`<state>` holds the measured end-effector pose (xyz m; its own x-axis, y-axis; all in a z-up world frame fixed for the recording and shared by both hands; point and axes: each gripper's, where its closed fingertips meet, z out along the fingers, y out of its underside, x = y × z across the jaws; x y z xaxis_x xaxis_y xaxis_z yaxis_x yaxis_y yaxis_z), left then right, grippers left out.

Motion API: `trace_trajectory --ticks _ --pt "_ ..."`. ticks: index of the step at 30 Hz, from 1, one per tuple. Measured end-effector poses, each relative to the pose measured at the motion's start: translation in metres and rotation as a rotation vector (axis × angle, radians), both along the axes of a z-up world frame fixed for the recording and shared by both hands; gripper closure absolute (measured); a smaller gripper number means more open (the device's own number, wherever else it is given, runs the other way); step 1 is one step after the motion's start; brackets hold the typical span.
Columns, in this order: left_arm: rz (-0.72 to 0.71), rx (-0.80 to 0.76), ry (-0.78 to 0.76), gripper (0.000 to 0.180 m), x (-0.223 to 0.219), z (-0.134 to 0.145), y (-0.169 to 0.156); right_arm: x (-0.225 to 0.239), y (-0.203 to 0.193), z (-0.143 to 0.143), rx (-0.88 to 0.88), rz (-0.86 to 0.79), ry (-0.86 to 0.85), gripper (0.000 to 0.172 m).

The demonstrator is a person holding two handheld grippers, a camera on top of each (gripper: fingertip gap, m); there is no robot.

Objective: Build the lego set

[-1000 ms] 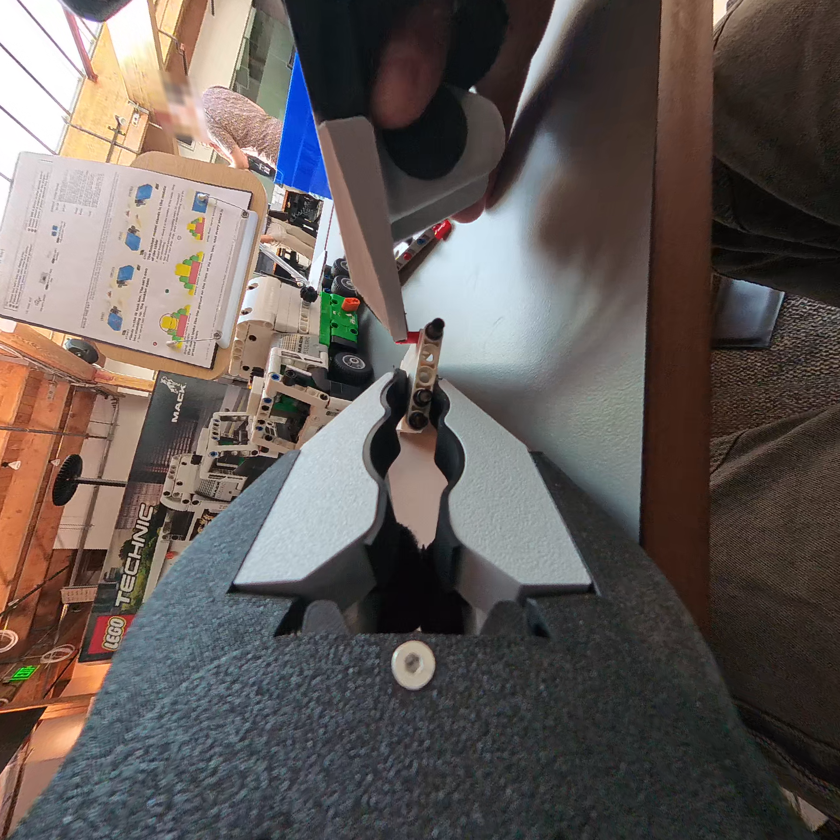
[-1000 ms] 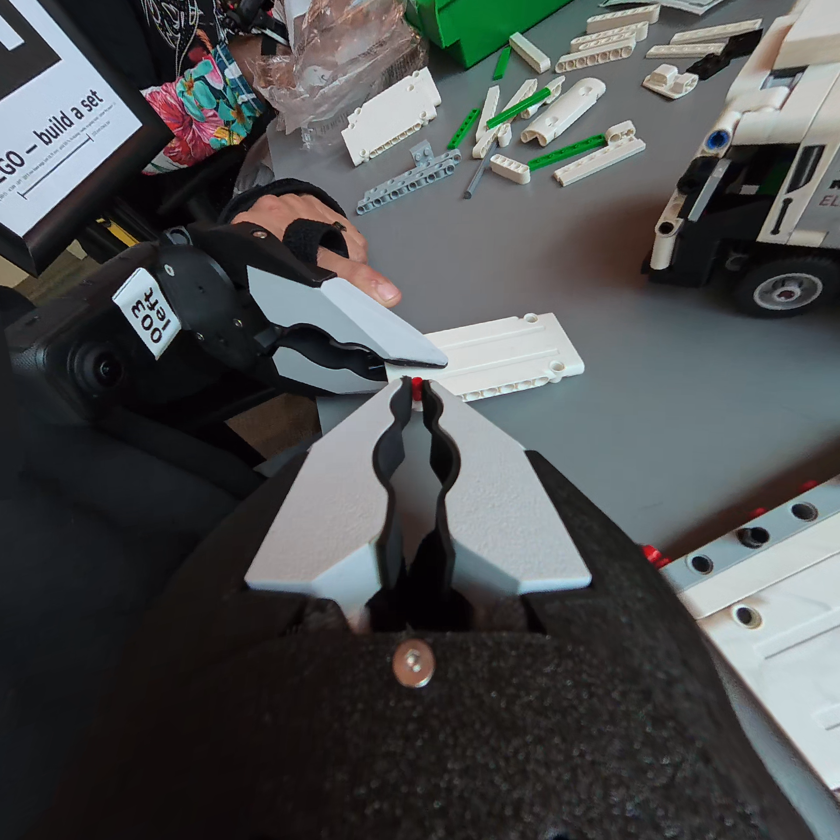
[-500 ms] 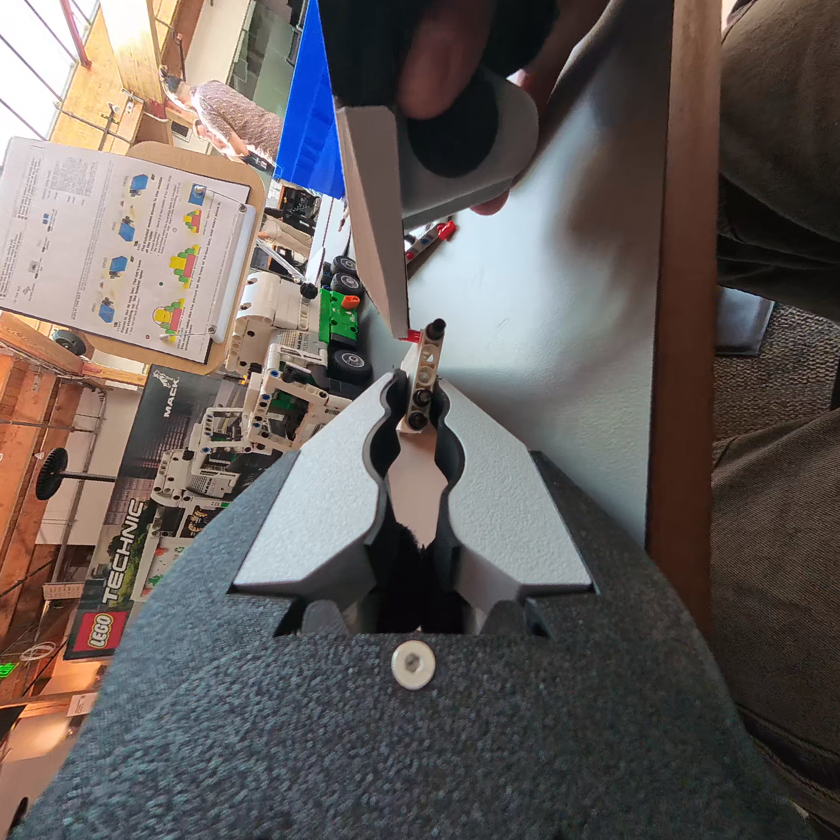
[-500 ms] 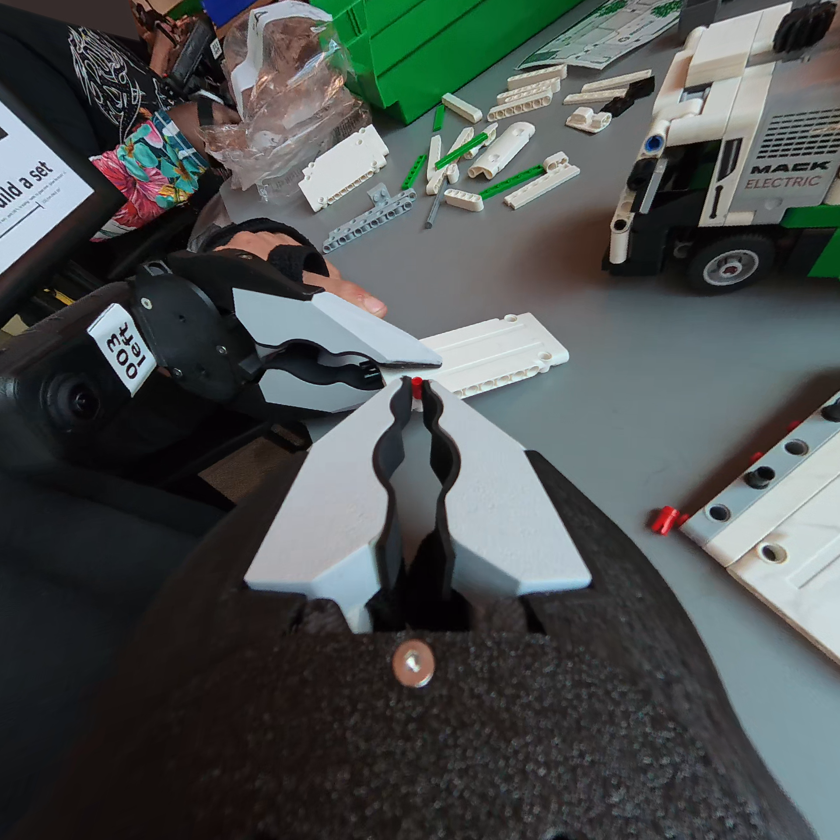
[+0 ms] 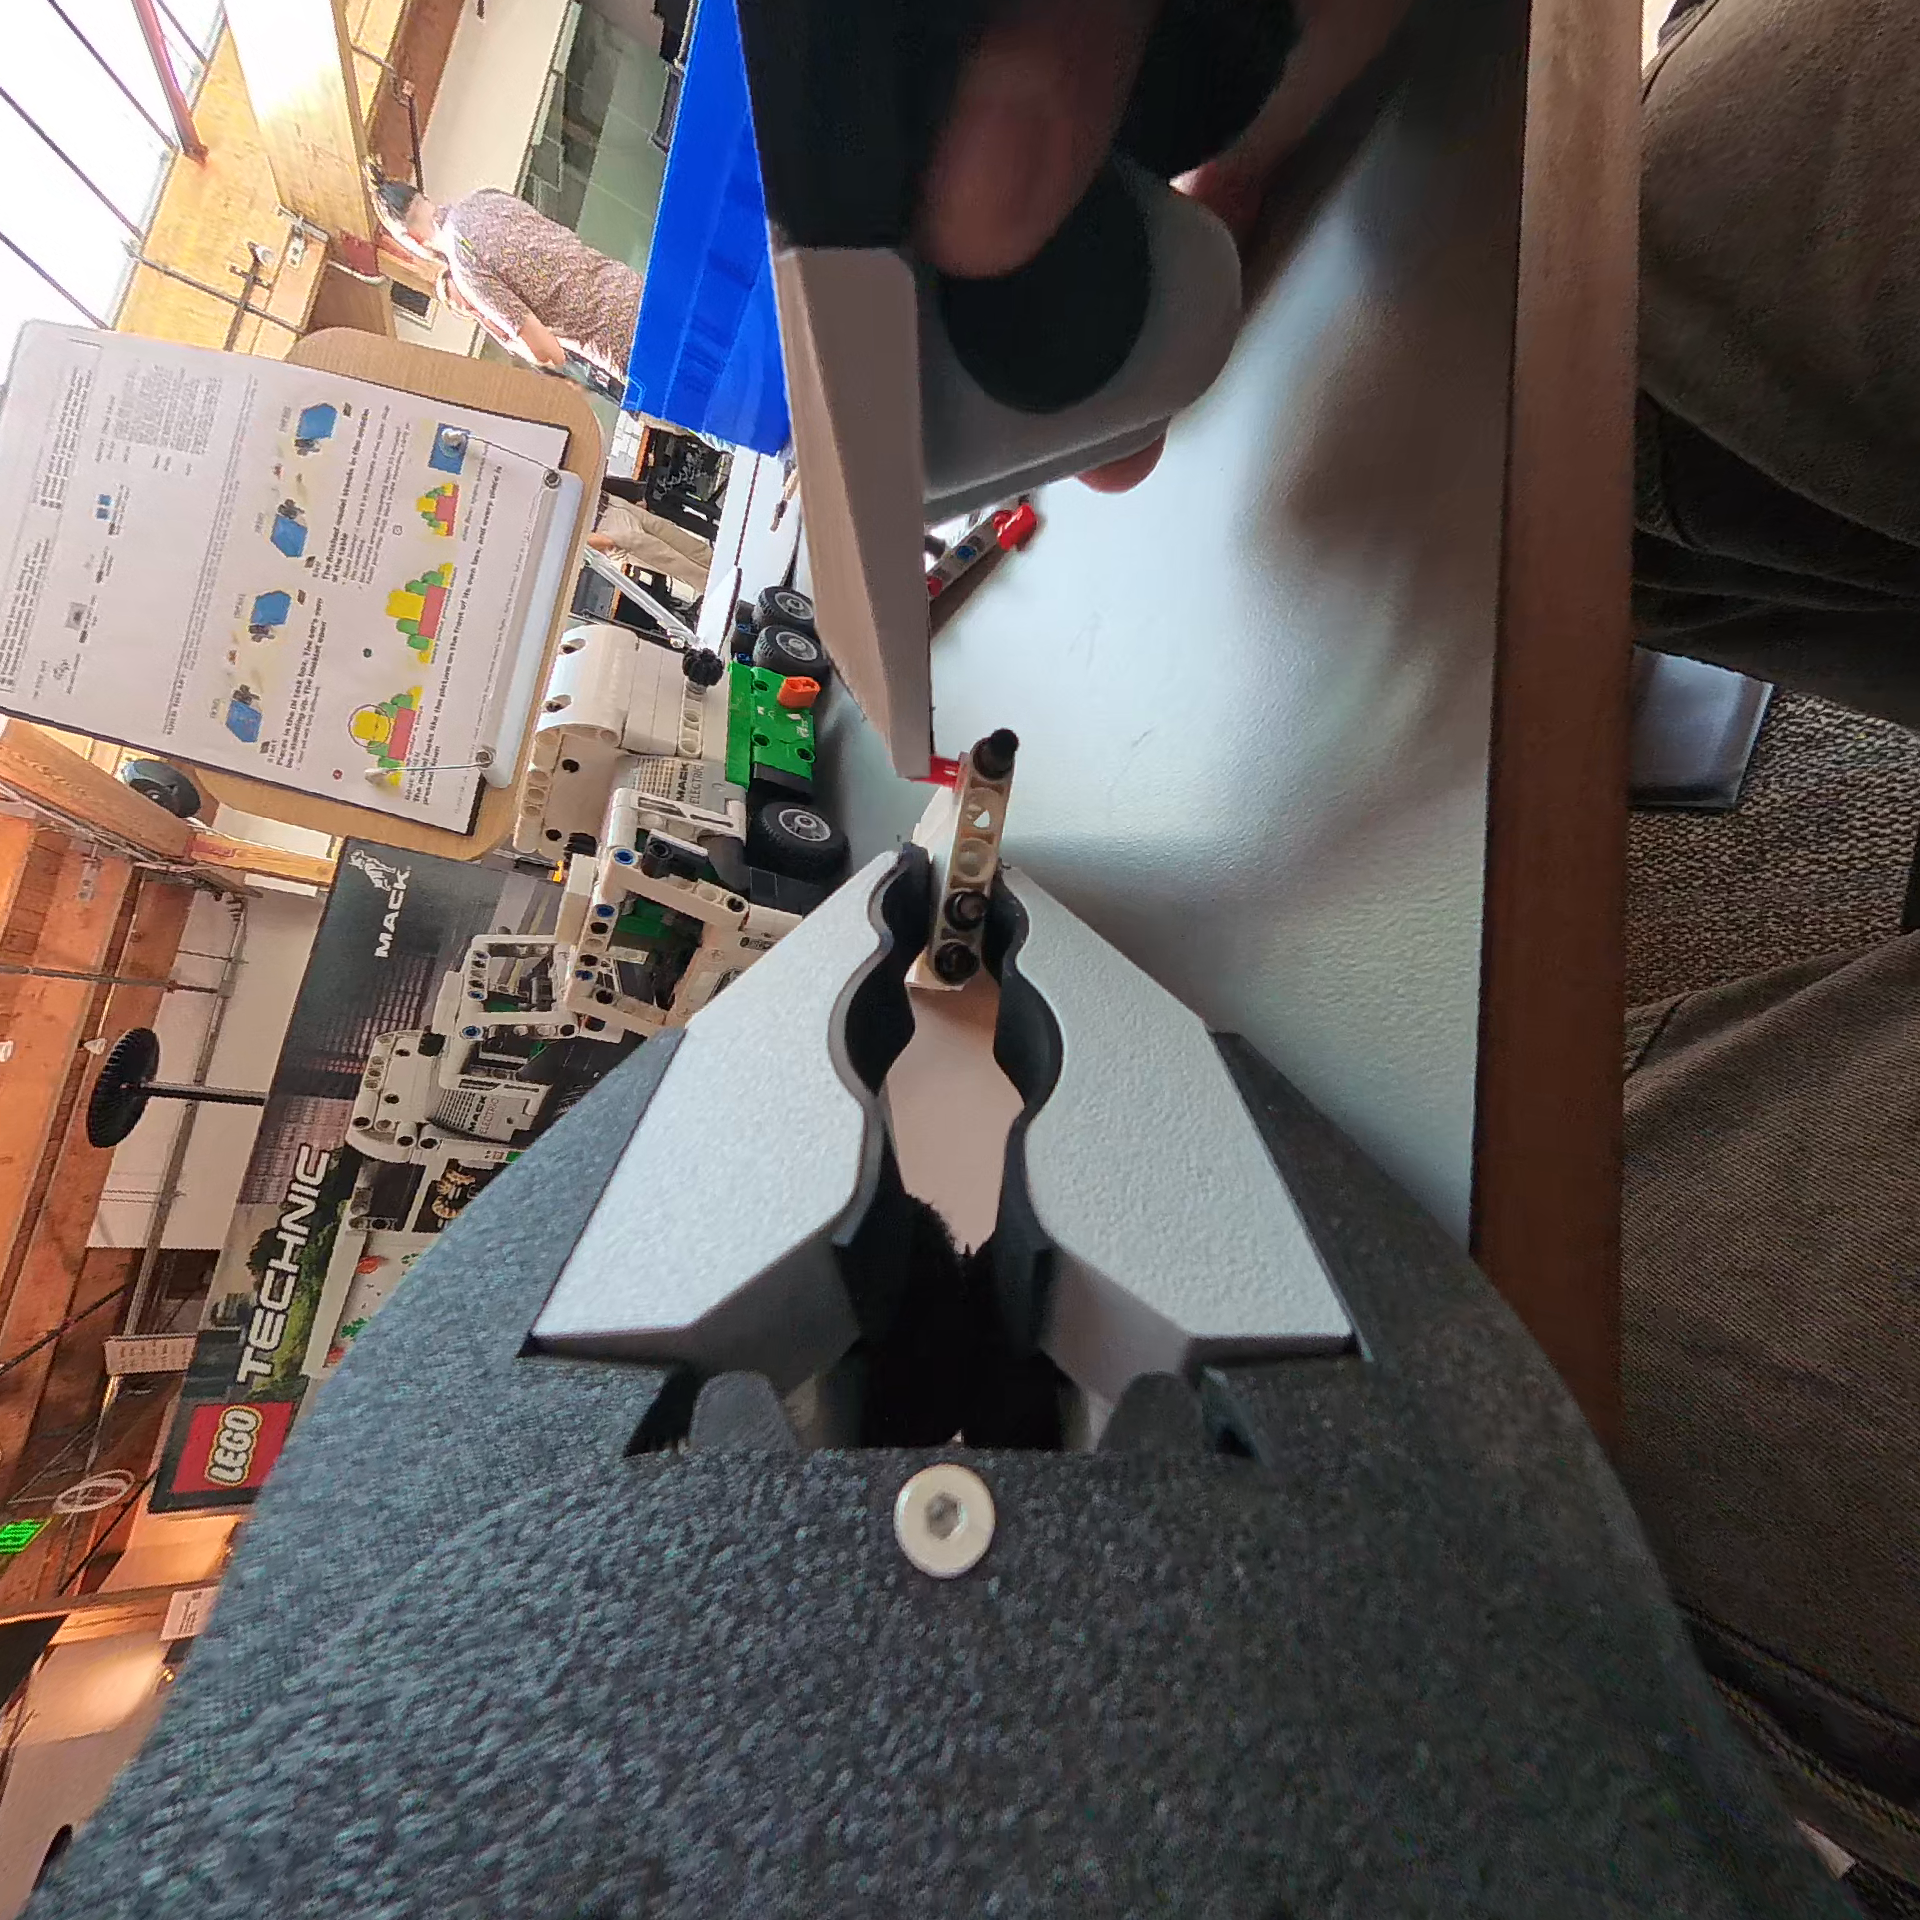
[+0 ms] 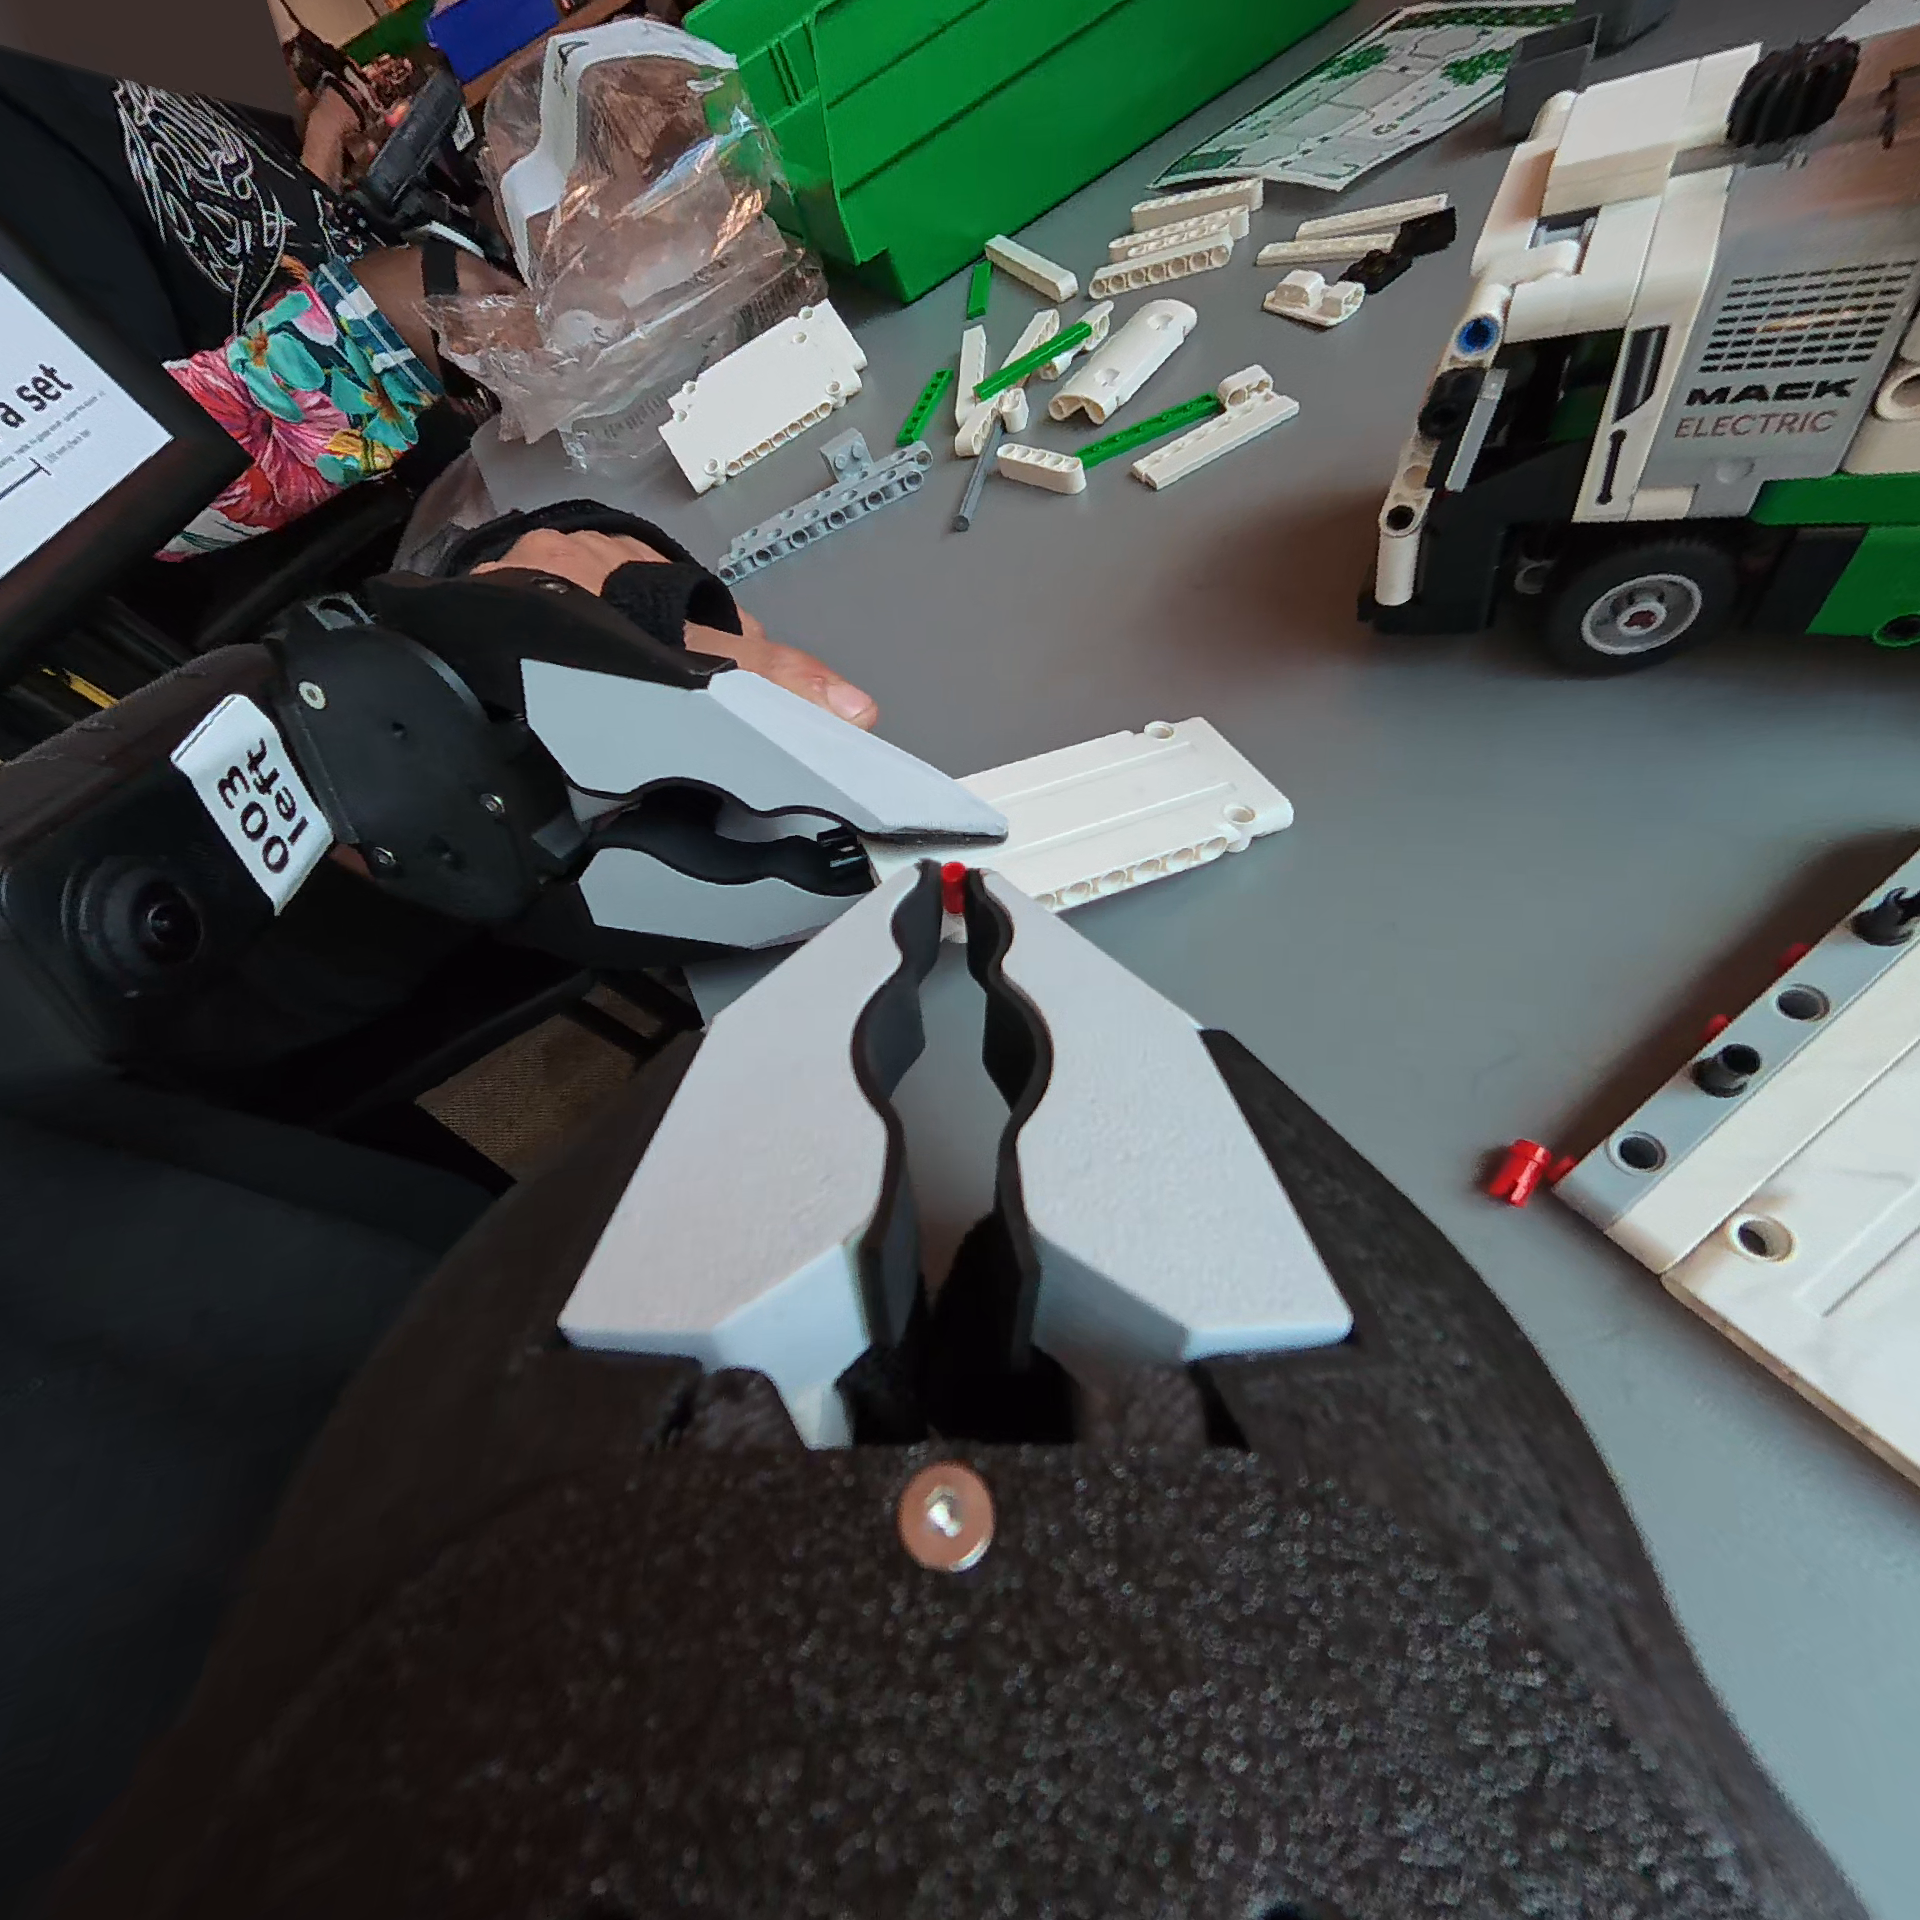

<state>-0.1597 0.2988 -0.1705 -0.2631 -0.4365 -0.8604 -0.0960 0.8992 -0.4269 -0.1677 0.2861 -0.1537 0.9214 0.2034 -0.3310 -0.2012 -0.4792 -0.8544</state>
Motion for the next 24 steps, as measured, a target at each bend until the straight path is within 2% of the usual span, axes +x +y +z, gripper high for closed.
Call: trace_trajectory --ticks 14,24 --pt "0.002 -0.001 0.007 0.171 0.0002 -0.0009 0.0003 0.0012 -0.0021 -0.0021 0.013 -0.022 -0.041 0.169" --pt "0.002 0.023 -0.004 0.172 0.0006 -0.0012 -0.0002 0.0015 -0.0032 -0.0027 -0.025 0.023 -0.068 0.169"
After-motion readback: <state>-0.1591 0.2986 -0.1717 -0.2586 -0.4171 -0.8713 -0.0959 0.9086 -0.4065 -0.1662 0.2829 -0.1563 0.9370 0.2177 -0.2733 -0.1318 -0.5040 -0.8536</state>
